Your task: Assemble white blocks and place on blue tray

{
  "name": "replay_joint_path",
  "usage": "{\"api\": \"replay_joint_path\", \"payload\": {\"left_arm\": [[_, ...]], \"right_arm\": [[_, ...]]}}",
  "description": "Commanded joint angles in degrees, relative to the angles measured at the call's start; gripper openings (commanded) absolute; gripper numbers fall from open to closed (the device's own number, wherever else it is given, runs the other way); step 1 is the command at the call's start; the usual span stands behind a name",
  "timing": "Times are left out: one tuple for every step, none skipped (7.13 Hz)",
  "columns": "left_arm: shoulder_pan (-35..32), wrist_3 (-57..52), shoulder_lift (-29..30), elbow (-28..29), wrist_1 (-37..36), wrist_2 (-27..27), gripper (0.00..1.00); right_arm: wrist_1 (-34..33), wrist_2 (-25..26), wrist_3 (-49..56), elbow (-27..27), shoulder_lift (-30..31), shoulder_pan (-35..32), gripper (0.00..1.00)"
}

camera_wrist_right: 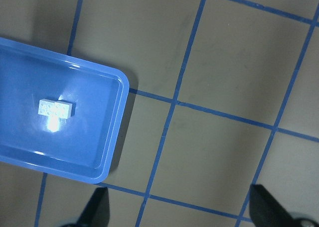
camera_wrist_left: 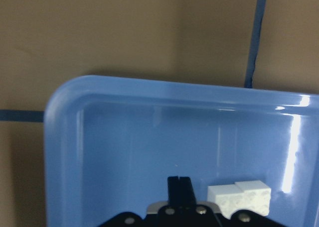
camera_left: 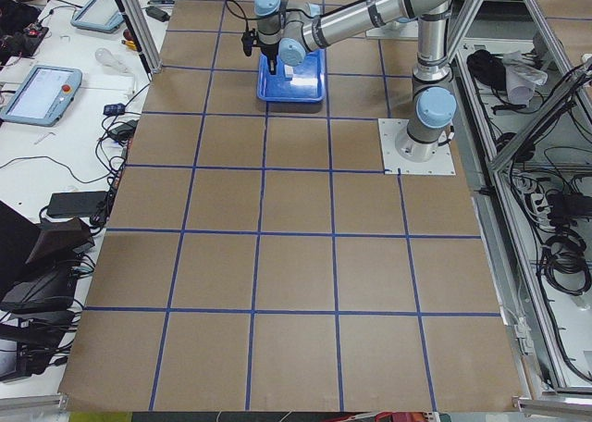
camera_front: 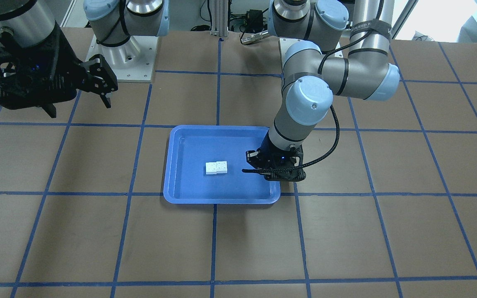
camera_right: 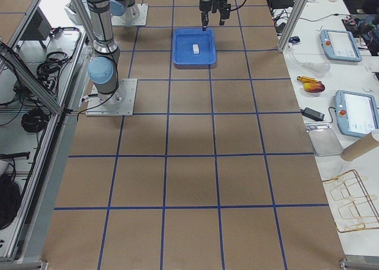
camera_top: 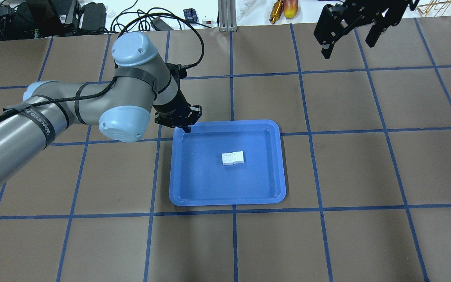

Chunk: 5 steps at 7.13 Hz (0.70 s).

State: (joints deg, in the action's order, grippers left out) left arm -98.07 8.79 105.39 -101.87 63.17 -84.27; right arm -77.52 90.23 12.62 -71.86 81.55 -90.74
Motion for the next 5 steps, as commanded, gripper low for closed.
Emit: {"api": "replay_joint_path", "payload": {"left_arm": [[3.21,-8.58,-4.56,10.58,16.99,-5.03,0.29],[7.67,-14.79,-6.41,15.07,18.81,-4.77,0.74],[10.5,-14.94,-8.6,17.47,23.61,-4.33,1.0],[10.88,-15.64,-10.8,17.58,24.71,-4.76,1.0],[10.88,-15.65,-12.56,17.23,24.72,-4.85,1.0]], "right_arm": [[-0.61,-0.41,-3.37,-4.15,2.81,0.12,1.0],[-1.14,-0.32,-4.61,-4.51,3.08,-0.05,1.0],[-1.23,-0.58,-5.75,-4.61,3.08,-0.06,1.0],[-2.19,-0.67,-5.94,-4.61,3.08,-0.06,1.0],[-4.55,-0.85,-5.94,-4.69,3.0,-0.14,1.0]]}}
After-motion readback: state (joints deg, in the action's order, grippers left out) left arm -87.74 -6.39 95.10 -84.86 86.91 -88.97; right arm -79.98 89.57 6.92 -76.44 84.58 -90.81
